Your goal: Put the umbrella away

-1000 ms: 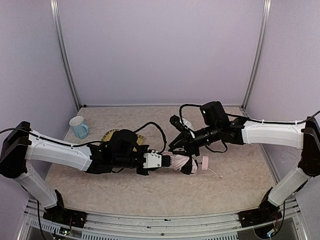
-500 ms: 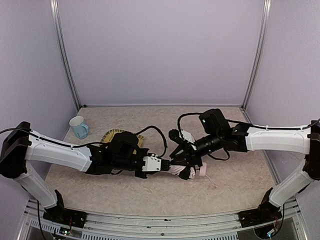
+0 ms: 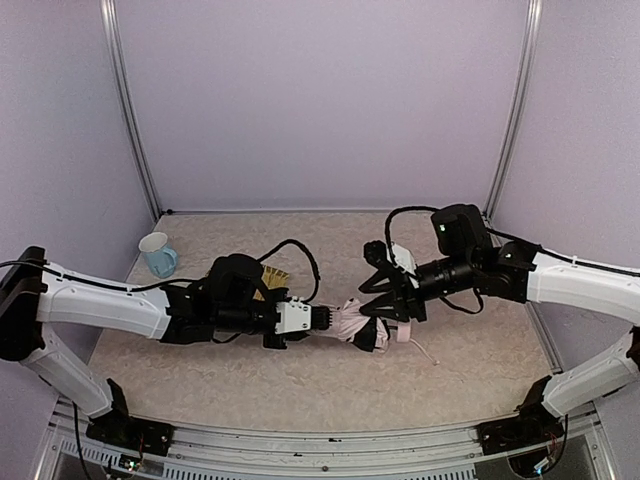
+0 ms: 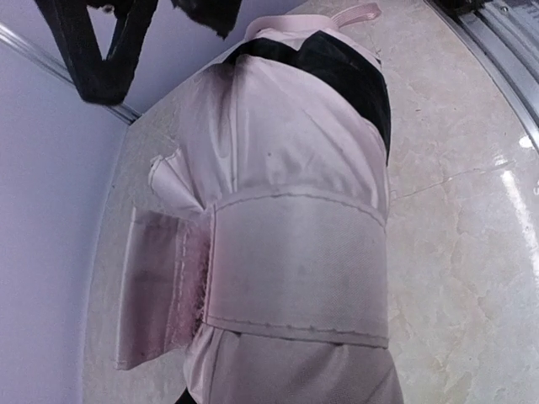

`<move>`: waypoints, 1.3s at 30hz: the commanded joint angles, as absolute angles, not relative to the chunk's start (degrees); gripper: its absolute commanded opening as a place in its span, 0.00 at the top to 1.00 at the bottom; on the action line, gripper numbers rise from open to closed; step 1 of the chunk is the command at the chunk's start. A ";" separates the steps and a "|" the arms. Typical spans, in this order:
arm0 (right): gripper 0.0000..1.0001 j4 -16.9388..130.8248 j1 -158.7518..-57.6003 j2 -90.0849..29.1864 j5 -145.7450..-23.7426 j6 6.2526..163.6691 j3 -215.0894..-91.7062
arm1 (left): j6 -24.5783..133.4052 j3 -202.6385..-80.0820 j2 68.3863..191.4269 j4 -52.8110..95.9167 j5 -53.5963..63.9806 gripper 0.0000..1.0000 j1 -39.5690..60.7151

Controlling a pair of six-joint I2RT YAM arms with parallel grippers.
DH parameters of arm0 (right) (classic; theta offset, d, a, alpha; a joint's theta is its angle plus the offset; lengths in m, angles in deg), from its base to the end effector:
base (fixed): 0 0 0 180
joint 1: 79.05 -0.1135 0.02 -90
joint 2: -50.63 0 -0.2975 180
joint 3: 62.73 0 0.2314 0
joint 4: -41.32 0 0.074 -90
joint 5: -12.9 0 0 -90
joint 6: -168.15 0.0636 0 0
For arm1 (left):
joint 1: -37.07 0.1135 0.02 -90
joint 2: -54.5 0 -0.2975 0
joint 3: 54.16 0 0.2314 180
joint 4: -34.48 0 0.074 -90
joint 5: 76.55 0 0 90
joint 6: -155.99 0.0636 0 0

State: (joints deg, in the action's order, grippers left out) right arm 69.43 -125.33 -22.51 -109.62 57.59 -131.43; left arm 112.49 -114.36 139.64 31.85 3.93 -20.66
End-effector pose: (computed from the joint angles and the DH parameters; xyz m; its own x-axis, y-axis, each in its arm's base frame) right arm 0.1633 0.2202 0.3116 -0.0242 -0.4537 -0.8908 -0.9944 0.1024 -0.0252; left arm 0.1651 -0.2811 0.2491 0.4916 0.5614 -0.6657 0.8071 -0.0067 0.5903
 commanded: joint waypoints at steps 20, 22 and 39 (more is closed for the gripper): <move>0.62 79.55 -104.92 -26.49 -71.48 88.20 -124.87 | 94.11 -123.73 153.48 29.48 -2.14 1.00 -15.05; 0.67 77.52 -107.97 -30.08 -75.06 90.53 -124.77 | 93.85 -123.95 152.98 30.17 -1.93 1.00 -15.11; 0.75 68.37 -116.12 -33.33 -85.02 94.40 -134.48 | 93.42 -128.07 155.26 31.60 -2.74 1.00 -15.84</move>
